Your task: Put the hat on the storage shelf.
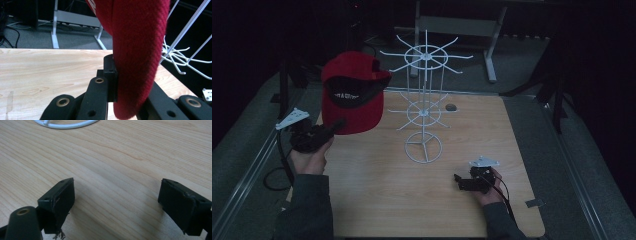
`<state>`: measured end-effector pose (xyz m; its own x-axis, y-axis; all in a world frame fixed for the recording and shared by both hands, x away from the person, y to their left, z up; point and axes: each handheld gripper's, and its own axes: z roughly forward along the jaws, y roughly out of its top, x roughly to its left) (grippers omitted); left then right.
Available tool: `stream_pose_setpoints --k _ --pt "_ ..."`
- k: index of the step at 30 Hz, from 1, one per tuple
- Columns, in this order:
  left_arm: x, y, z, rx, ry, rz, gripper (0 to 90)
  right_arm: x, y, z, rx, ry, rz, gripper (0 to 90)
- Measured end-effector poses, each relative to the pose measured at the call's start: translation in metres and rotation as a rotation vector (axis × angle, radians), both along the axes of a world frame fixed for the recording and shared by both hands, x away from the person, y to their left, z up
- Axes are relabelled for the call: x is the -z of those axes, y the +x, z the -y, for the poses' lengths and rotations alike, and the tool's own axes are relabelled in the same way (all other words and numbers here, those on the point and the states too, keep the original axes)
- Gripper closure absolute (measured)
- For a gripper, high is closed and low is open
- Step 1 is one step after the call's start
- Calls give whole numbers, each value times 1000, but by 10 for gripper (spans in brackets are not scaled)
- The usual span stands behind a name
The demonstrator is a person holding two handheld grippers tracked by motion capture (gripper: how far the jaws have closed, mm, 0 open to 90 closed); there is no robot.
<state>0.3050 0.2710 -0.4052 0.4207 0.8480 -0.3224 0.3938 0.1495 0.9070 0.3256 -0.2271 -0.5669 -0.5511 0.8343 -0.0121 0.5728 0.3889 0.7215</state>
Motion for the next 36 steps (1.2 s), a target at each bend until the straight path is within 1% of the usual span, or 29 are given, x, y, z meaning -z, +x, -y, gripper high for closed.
stream_pose_setpoints --k 5,9,14,19,36 --pt "-4 0 0 1 -5 11 856 0 0 0 1 0 0 137" --pt "-8 0 1 5 4 16 856 0 0 0 1 0 1 137" --pt "-13 0 0 11 -1 26 857 0 0 0 1 0 1 137" --pt "-15 -2 -1 1 -11 40 857 0 0 0 1 0 1 137" --pt "-22 -2 -1 -13 -31 55 857 0 0 0 1 0 1 137"
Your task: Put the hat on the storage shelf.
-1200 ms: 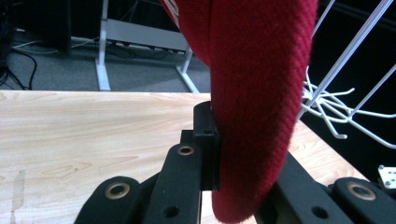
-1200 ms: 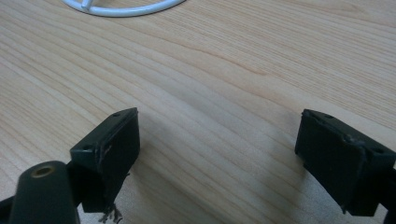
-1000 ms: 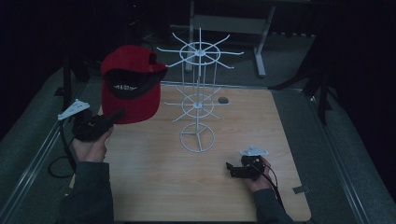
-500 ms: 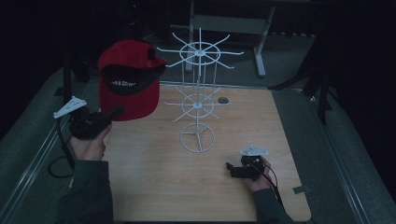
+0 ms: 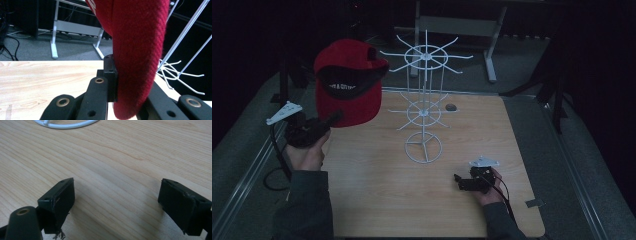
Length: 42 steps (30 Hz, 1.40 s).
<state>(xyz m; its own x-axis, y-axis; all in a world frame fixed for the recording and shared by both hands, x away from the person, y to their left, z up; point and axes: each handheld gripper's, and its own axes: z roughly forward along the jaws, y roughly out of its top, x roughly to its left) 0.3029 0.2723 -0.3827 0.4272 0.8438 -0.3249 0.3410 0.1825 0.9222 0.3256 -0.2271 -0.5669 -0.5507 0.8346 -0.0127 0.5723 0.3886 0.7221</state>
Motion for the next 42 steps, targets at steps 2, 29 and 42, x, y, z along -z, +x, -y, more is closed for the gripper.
stream_pose_setpoints --k 2,29,42 --pt "-1 0 0 -1 -3 2 856 0 0 0 0 0 0 137" --pt "-17 -3 2 -17 -58 55 856 0 0 0 0 1 0 137" --pt "-23 -8 7 10 -65 92 856 0 0 0 0 1 0 137"
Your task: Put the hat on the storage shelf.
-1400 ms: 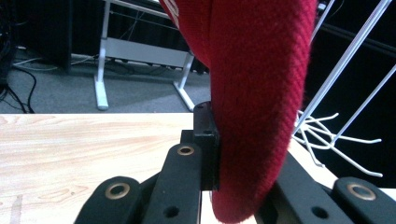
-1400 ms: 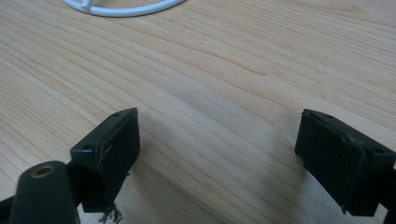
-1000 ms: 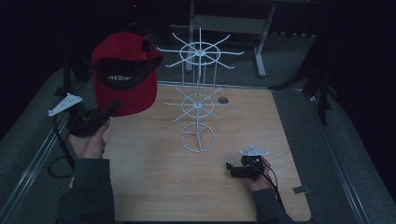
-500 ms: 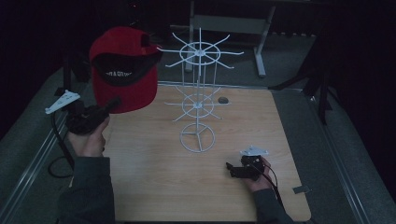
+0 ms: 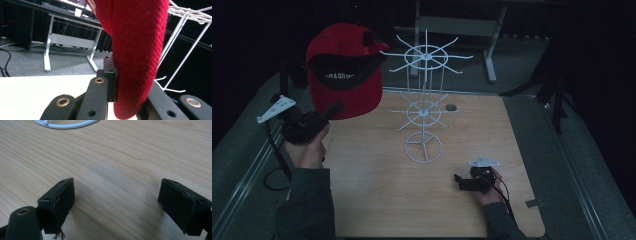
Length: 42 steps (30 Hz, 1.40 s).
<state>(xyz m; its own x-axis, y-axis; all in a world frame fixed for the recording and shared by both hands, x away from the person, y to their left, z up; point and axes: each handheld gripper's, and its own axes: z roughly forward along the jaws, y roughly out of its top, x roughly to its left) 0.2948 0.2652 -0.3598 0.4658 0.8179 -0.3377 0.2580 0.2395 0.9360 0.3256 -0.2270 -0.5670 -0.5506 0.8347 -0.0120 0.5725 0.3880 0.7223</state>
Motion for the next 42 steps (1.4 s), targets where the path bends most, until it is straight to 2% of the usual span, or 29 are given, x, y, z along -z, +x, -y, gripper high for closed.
stream_pose_setpoints --k 8,16,27,31,42 --pt "-2 -4 2 14 -5 23 856 0 0 0 1 1 -2 137" --pt "-6 -9 0 4 -21 49 856 0 0 0 0 0 -1 137" --pt "-6 -17 9 31 -8 81 856 0 0 0 0 0 -2 137" --pt "0 -19 14 31 1 80 855 0 0 0 0 0 -2 137" --pt "32 -22 27 32 4 54 855 0 0 0 0 0 0 137"
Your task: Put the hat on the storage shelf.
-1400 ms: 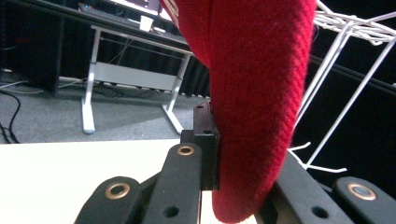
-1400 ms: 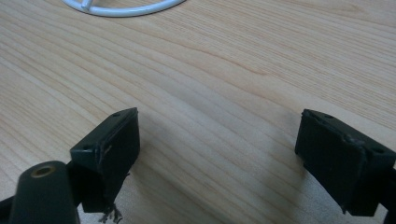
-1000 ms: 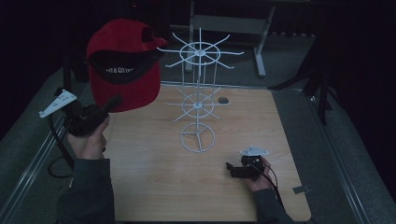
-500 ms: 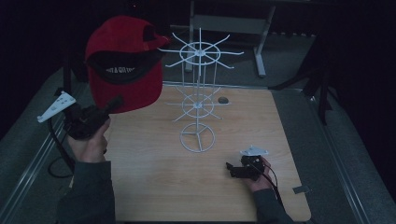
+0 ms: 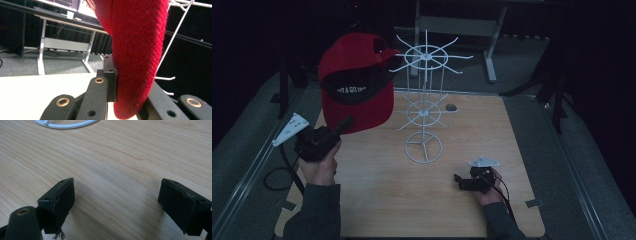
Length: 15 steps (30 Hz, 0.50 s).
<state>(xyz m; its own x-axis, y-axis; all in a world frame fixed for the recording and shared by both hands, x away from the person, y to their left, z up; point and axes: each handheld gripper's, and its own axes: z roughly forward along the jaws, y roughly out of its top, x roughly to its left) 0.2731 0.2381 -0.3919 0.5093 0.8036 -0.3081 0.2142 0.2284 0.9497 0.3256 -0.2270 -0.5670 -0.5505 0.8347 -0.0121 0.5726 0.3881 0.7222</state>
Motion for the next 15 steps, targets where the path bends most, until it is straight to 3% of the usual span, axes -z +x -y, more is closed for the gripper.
stream_pose_setpoints --k 15 --pt "18 0 10 -2 20 -11 854 0 0 0 0 0 1 137"
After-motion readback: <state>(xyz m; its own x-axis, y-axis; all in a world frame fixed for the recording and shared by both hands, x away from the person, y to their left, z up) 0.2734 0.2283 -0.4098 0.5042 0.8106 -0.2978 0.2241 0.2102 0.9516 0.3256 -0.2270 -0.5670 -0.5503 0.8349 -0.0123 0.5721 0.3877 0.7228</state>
